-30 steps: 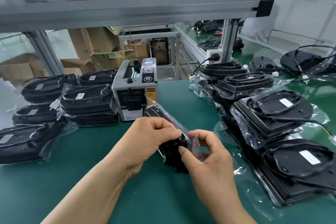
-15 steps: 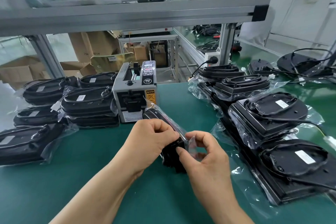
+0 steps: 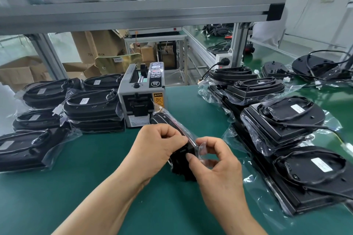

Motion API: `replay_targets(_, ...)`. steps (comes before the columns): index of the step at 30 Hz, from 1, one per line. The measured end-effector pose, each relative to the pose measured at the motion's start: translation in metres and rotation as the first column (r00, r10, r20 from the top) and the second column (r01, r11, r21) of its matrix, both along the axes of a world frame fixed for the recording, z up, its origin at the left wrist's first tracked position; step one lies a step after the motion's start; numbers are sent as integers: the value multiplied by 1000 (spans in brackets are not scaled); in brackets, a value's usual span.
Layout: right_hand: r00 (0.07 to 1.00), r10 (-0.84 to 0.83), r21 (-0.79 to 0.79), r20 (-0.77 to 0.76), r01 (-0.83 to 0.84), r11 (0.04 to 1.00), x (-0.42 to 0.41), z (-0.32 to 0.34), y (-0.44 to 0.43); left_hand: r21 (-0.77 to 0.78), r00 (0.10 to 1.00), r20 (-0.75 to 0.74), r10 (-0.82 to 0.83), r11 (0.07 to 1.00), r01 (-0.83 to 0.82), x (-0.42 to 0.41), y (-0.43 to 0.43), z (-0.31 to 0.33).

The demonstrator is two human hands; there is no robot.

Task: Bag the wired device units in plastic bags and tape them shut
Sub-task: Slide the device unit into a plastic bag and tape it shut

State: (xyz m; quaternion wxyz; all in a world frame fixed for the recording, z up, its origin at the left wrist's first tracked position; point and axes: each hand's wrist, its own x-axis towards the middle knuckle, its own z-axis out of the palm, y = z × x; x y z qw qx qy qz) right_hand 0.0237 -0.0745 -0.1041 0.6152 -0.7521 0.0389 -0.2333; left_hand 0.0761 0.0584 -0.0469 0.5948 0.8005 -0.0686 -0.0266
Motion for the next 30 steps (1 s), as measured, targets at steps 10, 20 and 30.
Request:
replay_targets(10, 1000, -5, 12, -11, 5, 1000, 0, 0, -1, -67, 999, -32, -30, 997, 28, 0, -2, 1)
replay_targets(20, 1000, -6, 13, -12, 7, 1000, 0, 0, -1, 25, 999, 24, 28, 999, -29, 0, -4, -4)
replay_targets(30, 1000, -10, 23, -22, 11, 1000, 1, 0, -2, 52, 977, 52, 206, 977, -208, -4, -12, -15)
